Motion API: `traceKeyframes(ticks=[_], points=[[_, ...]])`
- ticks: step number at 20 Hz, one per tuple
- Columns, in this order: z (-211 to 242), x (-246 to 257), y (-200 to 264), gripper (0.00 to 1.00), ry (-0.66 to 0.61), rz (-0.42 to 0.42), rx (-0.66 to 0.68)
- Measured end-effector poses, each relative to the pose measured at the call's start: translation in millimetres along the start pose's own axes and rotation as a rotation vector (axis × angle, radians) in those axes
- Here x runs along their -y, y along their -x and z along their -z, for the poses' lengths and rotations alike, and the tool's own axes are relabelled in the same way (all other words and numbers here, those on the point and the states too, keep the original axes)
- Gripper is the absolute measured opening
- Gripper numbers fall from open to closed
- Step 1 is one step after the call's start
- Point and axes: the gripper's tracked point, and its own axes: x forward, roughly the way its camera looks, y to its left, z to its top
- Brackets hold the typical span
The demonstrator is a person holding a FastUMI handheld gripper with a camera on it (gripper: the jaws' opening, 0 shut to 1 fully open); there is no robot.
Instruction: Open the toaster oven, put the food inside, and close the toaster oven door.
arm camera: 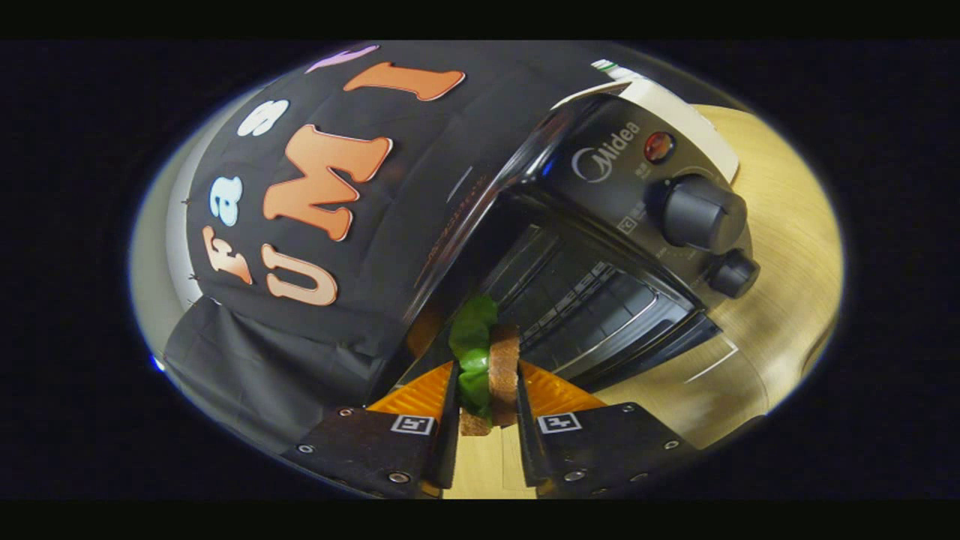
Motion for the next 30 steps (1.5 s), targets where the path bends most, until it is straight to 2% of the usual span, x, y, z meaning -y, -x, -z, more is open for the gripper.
traceKeyframes(ticks=[2,9,12,14,16,17,18,20,22,25,30], points=[[-8.1,11.8,-8.3,0.36,0.053,0.049,0.041],[-30.2,14.9,-27.9,0.36,0.156,0.102,0.144],[-30.6,21.0,-33.1,0.36,0.228,0.16,0.163],[-26.6,35.1,-27.7,0.5,0.286,0.244,0.155],[-23.4,35.1,-18.9,0.62,0.342,0.27,0.118],[-20.8,30.8,-16.1,0.65,0.372,0.279,0.09],[-17.5,26.1,-9.4,0.77,0.415,0.286,0.066],[-15.4,31.0,11.0,0.92,0.512,0.306,0.031],[-3.0,34.0,32.6,0.96,0.575,0.311,-0.028],[13.9,31.4,64.9,0.98,0.664,0.291,-0.087],[57.4,39.9,116.8,0.99,0.712,0.262,-0.207]])
